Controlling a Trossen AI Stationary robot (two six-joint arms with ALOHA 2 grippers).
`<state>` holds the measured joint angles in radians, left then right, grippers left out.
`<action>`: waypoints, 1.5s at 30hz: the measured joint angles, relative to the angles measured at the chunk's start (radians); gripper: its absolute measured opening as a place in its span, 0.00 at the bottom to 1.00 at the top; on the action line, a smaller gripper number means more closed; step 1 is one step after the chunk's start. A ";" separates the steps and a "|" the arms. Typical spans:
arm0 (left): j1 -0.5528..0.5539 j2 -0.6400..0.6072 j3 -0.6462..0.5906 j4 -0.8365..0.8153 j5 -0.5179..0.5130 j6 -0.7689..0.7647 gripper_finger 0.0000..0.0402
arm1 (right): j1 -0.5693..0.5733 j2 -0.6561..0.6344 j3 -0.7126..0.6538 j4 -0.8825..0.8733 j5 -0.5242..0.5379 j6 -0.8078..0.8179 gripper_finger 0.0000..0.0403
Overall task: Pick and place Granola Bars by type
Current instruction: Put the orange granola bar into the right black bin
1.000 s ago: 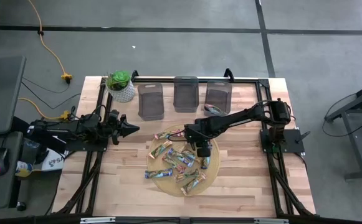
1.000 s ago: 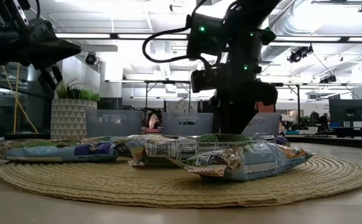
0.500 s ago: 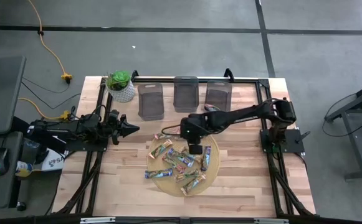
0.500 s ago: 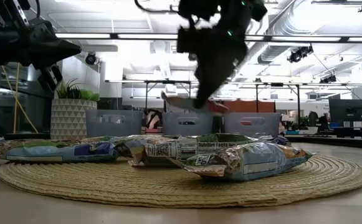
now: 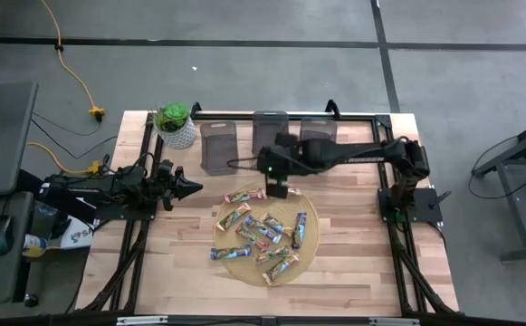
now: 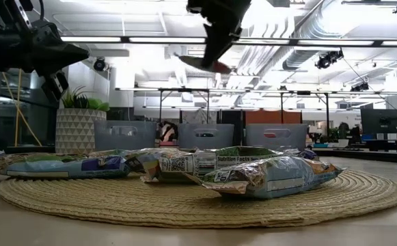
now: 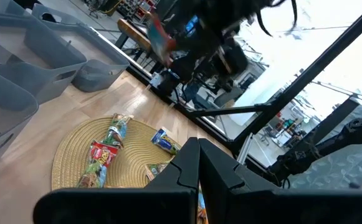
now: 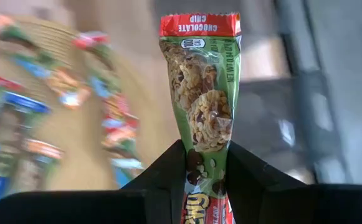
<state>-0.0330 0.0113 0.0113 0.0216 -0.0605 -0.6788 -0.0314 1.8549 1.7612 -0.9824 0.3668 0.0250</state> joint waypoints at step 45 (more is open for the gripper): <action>0.000 0.000 0.000 0.000 0.000 0.000 0.00 | -0.532 -0.131 -0.611 0.211 -0.243 -0.260 0.22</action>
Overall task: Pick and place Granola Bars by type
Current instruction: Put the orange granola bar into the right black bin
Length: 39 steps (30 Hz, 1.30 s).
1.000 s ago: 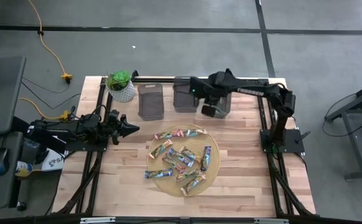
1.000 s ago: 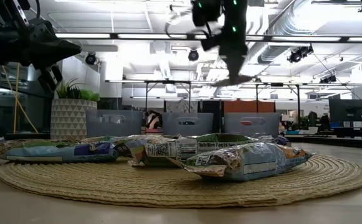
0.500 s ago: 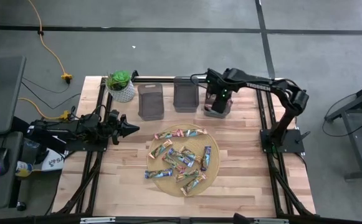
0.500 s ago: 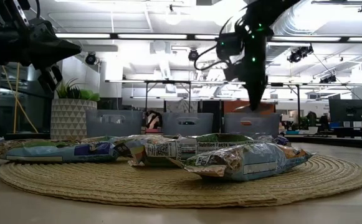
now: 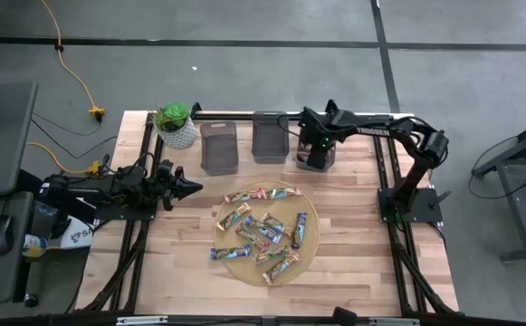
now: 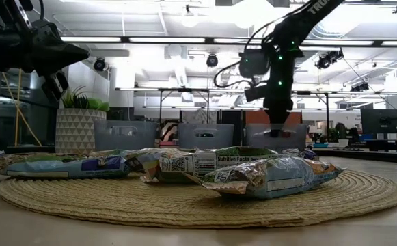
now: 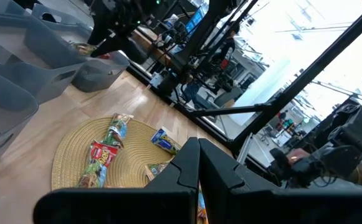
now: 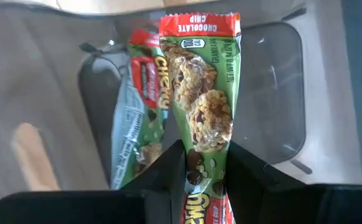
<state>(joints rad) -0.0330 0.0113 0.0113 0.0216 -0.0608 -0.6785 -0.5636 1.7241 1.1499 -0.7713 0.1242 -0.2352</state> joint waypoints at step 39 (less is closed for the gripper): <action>0.000 0.000 0.000 0.000 0.000 0.000 0.00 | 0.238 -0.206 0.149 0.354 -0.244 0.025 0.46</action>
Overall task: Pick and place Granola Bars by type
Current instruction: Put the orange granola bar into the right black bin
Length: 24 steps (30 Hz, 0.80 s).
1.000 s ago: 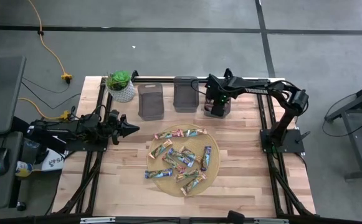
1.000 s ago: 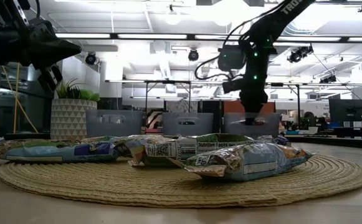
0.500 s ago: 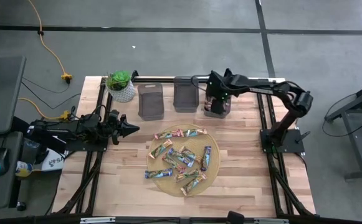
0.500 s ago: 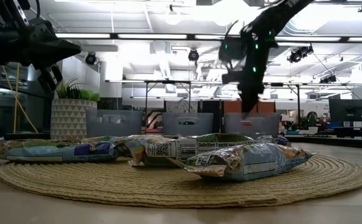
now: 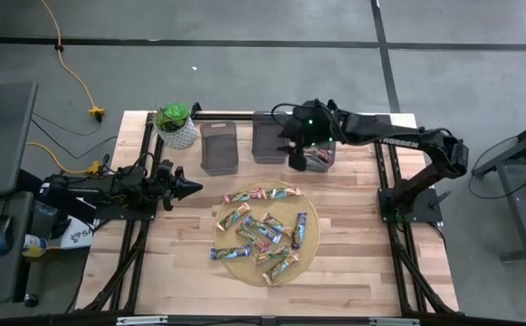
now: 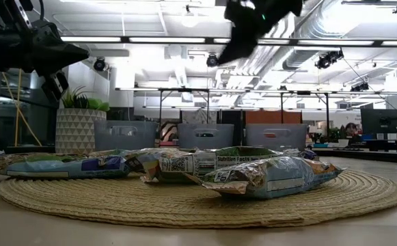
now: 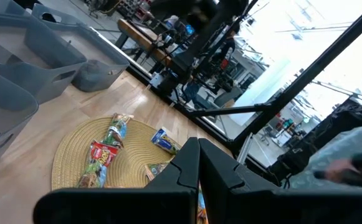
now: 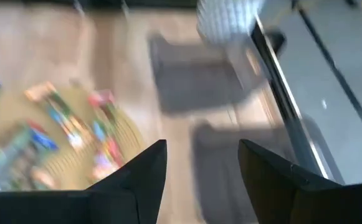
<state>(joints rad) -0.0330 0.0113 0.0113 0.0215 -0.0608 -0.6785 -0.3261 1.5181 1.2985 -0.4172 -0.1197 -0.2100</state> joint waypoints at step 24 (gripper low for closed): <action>0.000 0.000 0.000 0.000 0.000 0.000 0.00 | 0.329 0.490 0.631 -0.290 0.114 0.046 0.46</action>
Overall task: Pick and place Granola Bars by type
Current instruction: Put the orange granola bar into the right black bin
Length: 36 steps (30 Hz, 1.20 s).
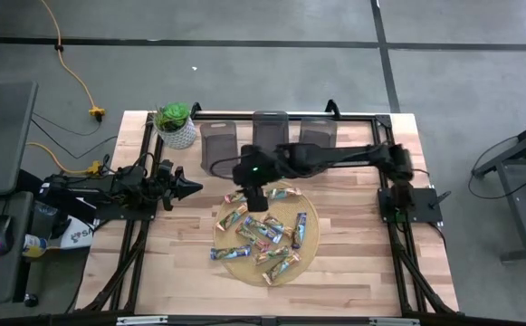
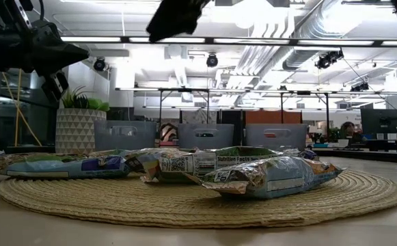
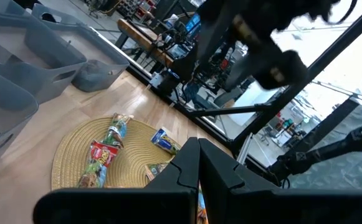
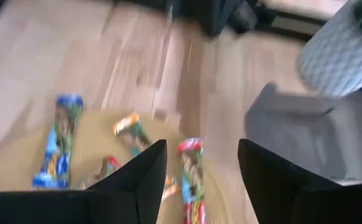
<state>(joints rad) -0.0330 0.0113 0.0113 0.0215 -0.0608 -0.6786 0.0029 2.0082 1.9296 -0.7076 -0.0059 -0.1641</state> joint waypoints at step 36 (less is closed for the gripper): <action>0.000 0.000 0.000 0.000 0.000 0.000 0.00 | -0.138 0.364 0.130 -0.270 -0.134 -0.069 0.46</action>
<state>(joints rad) -0.0330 0.0114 0.0113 0.0216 -0.0608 -0.6785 -0.1350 2.3726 2.0598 -0.9778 -0.1401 -0.2328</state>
